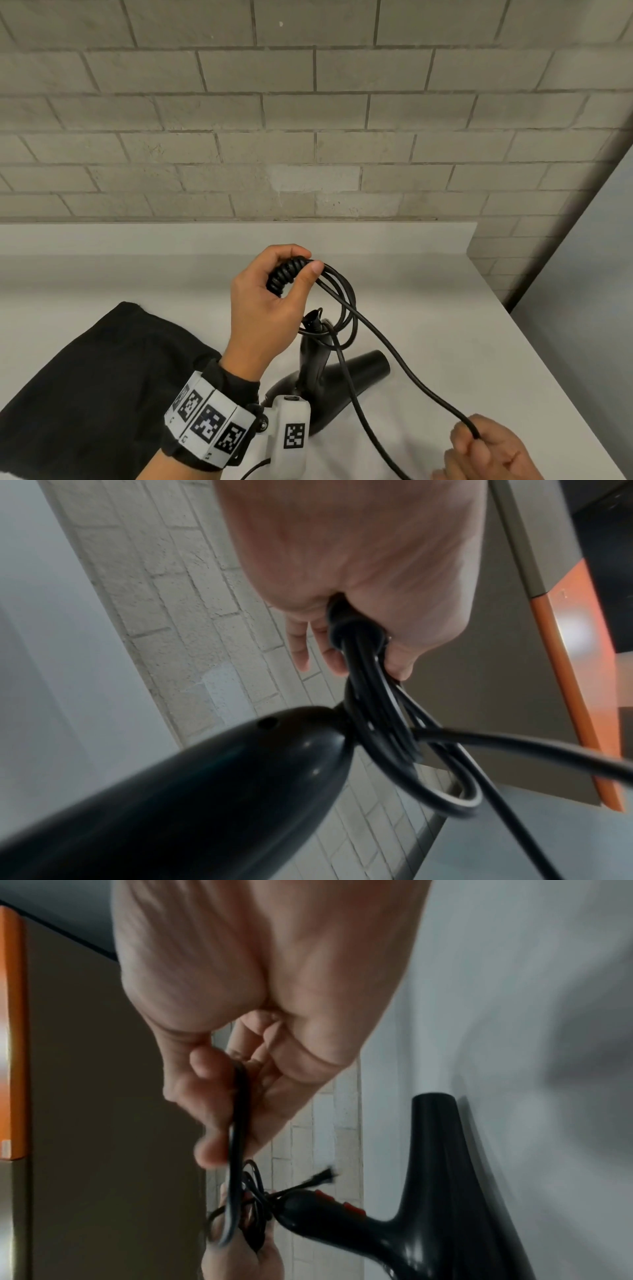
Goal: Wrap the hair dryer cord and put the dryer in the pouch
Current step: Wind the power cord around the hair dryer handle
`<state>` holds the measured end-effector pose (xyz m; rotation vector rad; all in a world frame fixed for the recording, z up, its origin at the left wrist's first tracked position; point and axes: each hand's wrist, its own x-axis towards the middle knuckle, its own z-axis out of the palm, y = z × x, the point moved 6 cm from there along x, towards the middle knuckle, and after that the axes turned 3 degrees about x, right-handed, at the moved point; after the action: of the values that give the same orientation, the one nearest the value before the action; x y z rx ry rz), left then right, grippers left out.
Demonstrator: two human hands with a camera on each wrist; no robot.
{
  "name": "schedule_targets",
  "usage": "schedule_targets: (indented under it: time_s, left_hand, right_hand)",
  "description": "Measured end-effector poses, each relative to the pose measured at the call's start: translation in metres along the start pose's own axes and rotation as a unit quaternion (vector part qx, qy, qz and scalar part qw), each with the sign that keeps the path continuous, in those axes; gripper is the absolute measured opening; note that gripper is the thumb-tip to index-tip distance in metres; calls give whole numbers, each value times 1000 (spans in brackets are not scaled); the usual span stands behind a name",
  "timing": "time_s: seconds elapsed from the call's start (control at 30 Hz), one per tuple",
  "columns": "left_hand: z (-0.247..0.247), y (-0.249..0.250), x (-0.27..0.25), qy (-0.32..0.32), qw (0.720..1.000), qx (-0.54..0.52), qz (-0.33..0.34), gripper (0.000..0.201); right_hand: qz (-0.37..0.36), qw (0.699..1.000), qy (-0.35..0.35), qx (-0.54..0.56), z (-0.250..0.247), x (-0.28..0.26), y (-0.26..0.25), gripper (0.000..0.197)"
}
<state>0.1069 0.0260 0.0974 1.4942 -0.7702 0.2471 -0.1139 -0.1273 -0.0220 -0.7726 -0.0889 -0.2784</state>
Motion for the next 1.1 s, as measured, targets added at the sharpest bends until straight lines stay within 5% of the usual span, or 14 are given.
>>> schedule_targets:
  time_s: [0.1, 0.2, 0.3, 0.43, 0.5, 0.6, 0.7, 0.8, 1.0, 1.1]
  left_hand:
    - [-1, -2, 2, 2, 1000, 1, 3, 11]
    - [-1, -1, 1, -4, 1000, 2, 5, 12]
    - [2, -1, 0, -8, 1000, -2, 2, 11]
    - [0, -8, 1, -4, 996, -73, -52, 11]
    - [-1, -10, 1, -6, 992, -104, -72, 11]
    - [-3, -9, -2, 6, 989, -122, -80, 13]
    - [-4, -8, -5, 16, 988, -135, -79, 15]
    - [-4, -3, -6, 10, 990, -132, -57, 18]
    - [-3, 1, -5, 18, 986, -160, -52, 24]
    - [-3, 1, -6, 17, 987, -149, -52, 25]
  right_hand:
    - [76, 992, 31, -100, -9, -4, 7, 13]
    - [135, 961, 58, -235, -7, -16, 3, 41]
    - [159, 942, 83, -282, -1, -13, 1, 42]
    - [127, 924, 135, -336, -7, -14, 8, 76]
    - [117, 937, 164, -284, -12, -15, 20, 86]
    - [88, 960, 206, -171, -14, -12, 34, 73]
    - [23, 933, 304, -193, -25, -4, 28, 69]
    - [-29, 911, 361, -196, -33, 6, 14, 35]
    - [-10, 893, 374, -251, -42, 30, 3, 31]
    - [-6, 853, 379, -357, -33, 39, -4, 12]
